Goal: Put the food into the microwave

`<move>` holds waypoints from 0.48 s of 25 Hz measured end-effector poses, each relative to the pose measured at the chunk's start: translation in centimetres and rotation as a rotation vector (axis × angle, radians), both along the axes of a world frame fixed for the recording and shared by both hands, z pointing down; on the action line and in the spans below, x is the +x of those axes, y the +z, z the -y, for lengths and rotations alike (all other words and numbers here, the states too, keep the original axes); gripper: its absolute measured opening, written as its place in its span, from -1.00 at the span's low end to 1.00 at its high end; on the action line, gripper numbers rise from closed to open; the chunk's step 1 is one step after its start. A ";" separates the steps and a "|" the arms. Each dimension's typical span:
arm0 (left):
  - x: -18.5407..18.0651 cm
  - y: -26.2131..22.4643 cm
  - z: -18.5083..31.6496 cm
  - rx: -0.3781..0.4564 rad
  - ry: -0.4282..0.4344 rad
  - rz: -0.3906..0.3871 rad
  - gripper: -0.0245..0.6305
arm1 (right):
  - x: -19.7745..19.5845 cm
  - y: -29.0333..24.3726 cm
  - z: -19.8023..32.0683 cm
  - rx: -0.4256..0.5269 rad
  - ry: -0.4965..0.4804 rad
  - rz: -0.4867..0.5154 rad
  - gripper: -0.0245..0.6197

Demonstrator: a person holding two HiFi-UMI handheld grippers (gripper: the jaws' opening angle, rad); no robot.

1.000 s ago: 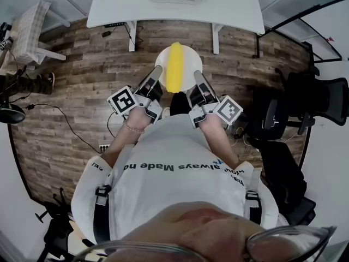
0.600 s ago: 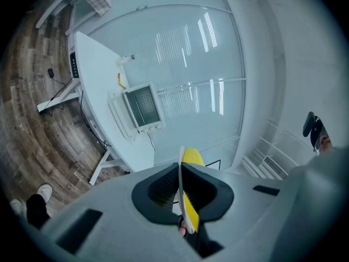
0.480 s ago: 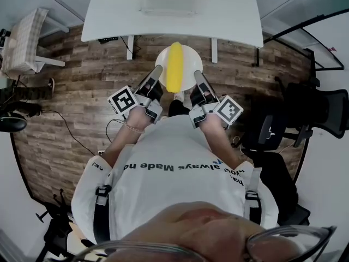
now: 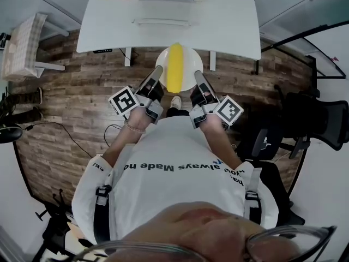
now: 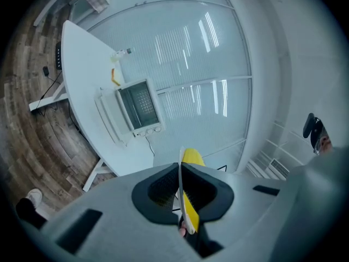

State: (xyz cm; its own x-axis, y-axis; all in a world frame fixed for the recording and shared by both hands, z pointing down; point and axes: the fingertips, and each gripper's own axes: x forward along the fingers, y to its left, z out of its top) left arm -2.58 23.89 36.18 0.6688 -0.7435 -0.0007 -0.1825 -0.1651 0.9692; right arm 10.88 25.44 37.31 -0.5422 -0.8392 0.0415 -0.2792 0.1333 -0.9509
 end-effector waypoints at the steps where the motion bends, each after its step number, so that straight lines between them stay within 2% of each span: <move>1: 0.4 0.2 0.5 0.000 -0.002 0.008 -0.87 | 0.5 0.1 0.5 0.001 -0.001 -0.002 -0.85; 3: 1.0 0.4 1.4 -0.003 -0.006 0.026 -0.87 | 1.1 0.1 1.6 0.007 -0.005 0.000 -0.85; 12: 2.2 0.5 3.8 -0.014 -0.013 0.000 -0.87 | 2.3 0.4 3.9 -0.002 -0.008 0.001 -0.85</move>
